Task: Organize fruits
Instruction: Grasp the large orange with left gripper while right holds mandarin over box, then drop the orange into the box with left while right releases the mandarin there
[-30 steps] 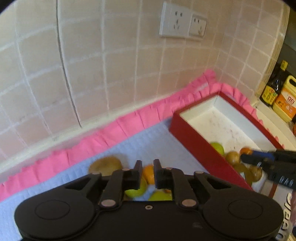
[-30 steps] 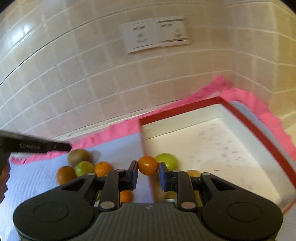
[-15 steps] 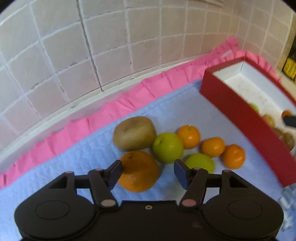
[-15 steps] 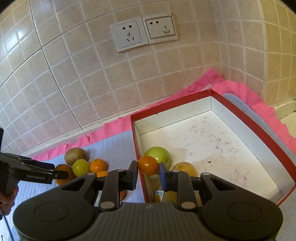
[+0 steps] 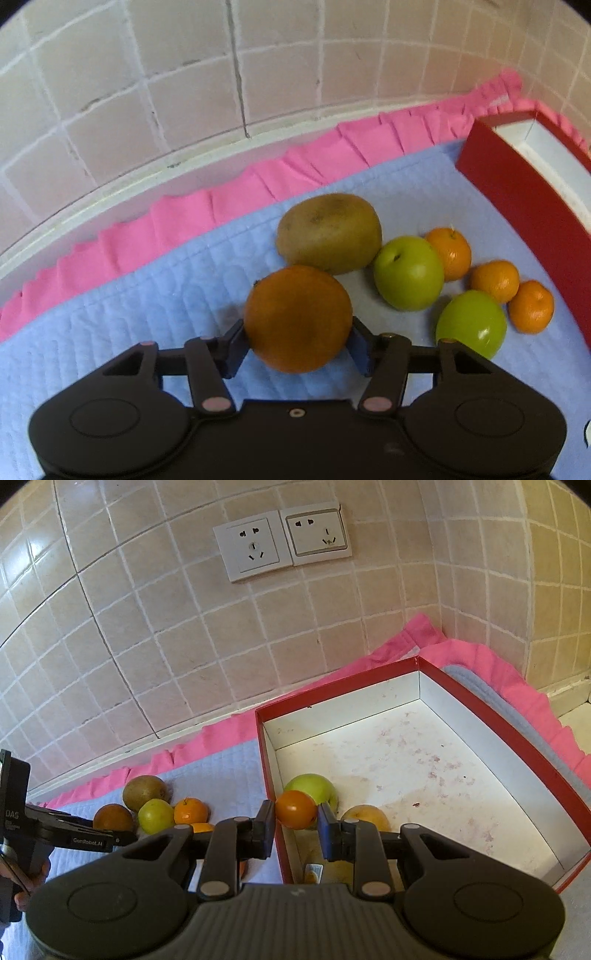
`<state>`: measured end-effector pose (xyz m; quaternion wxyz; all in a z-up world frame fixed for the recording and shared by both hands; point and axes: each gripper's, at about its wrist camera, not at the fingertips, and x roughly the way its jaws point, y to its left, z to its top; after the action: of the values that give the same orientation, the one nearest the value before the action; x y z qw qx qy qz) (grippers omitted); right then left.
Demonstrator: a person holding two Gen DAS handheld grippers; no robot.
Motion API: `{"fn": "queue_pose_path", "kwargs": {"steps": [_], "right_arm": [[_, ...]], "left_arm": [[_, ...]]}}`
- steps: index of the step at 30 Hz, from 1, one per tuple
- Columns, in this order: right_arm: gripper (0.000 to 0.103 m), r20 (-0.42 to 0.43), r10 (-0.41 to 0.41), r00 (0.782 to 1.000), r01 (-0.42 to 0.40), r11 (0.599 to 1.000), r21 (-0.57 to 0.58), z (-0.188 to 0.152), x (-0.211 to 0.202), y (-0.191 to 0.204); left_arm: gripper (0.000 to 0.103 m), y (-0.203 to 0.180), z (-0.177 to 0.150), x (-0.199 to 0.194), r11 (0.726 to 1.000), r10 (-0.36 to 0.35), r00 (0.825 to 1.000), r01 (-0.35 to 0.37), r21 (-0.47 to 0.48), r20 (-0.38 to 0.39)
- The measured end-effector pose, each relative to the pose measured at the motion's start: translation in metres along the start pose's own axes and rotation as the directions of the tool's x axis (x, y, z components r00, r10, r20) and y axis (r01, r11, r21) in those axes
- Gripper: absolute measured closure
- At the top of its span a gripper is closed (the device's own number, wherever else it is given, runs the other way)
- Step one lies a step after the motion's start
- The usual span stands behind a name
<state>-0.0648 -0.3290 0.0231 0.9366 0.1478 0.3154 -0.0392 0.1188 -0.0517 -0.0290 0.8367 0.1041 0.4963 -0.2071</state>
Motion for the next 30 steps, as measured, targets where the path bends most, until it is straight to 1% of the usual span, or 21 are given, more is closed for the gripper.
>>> {"fn": "queue_pose_path", "kwargs": {"steps": [1,2,5,8,11,13,16,19,23,26,30], "right_arm": [[0.077,0.002,-0.001,1.0,0.001,1.0,0.0,0.0,0.0,0.0],[0.077,0.003,-0.001,1.0,0.001,1.0,0.0,0.001,-0.001,-0.001],[0.077,0.019,-0.002,1.0,0.002,1.0,0.009,0.004,-0.004,-0.005],[0.077,0.052,-0.013,0.999,0.012,1.0,0.025,0.01,-0.009,-0.013],[0.077,0.085,-0.035,0.996,0.029,0.997,0.072,0.017,-0.017,-0.027],[0.077,0.104,-0.058,0.993,0.048,0.994,0.095,0.021,-0.023,-0.037],[0.077,0.117,-0.093,0.989,0.078,0.989,0.129,0.025,-0.031,-0.053],[0.077,0.121,-0.118,0.986,0.097,0.981,0.168,0.025,-0.038,-0.07],[0.077,0.106,-0.158,0.982,0.134,0.97,0.204,0.02,-0.044,-0.088],[0.077,0.079,-0.177,0.981,0.153,0.957,0.245,0.015,-0.043,-0.099],[0.077,0.049,-0.192,0.98,0.171,0.946,0.276,0.009,-0.044,-0.107]], "left_arm": [[0.038,0.001,-0.001,-0.001,1.0,-0.003,1.0,0.003,-0.017,0.009],[0.038,0.002,-0.001,-0.003,1.0,0.008,0.998,-0.007,-0.017,0.063],[0.039,0.006,-0.001,-0.013,0.997,-0.024,0.995,0.031,-0.065,0.099],[0.039,0.002,0.005,-0.032,0.995,-0.044,0.987,0.056,-0.077,0.155],[0.039,-0.012,0.018,-0.053,0.994,-0.081,0.976,0.094,-0.056,0.201],[0.039,-0.028,0.027,-0.067,0.992,-0.12,0.966,0.127,-0.02,0.228],[0.039,-0.058,0.039,-0.081,0.987,-0.158,0.956,0.153,0.042,0.247],[0.039,-0.092,0.046,-0.088,0.977,-0.213,0.948,0.199,0.081,0.237],[0.039,-0.144,0.043,-0.096,0.947,-0.305,0.929,0.272,0.173,0.211],[0.039,-0.179,0.037,-0.092,0.919,-0.359,0.919,0.318,0.231,0.163],[0.039,-0.218,0.028,-0.082,0.889,-0.405,0.91,0.37,0.27,0.089]]}}
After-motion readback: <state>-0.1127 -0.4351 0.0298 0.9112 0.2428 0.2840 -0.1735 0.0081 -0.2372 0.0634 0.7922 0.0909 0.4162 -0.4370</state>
